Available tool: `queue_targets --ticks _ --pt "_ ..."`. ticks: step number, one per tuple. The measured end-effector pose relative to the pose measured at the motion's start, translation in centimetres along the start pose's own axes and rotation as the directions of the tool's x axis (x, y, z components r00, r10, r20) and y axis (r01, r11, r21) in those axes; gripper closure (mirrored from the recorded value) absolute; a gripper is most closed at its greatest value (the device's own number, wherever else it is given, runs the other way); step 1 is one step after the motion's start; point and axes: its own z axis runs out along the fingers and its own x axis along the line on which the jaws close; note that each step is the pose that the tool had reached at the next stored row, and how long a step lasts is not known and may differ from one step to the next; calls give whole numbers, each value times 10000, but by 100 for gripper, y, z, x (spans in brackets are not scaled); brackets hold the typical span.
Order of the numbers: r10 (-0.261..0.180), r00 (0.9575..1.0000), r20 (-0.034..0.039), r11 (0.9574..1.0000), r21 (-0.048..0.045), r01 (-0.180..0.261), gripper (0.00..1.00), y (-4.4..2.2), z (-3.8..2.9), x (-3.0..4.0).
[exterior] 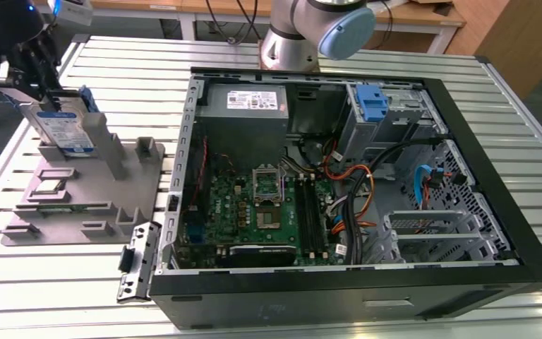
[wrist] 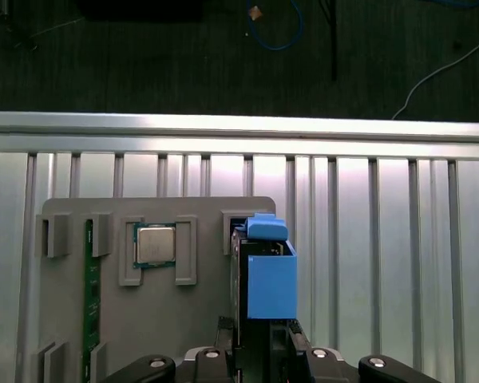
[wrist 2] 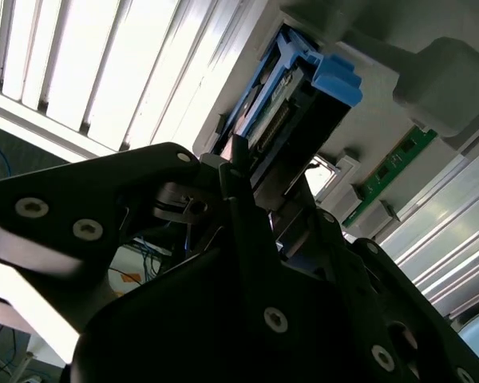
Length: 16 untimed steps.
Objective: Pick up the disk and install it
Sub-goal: 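Pick up the disk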
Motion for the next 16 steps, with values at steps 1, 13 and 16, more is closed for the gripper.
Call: queue_targets --ticks 1,13,16 --pt "116 9999 5 9999 7 -116 65 0 0 0" --pt "128 9999 8 9999 10 -128 65 1 1 0" --pt "128 9999 6 9999 9 -128 65 2 -14 -1"
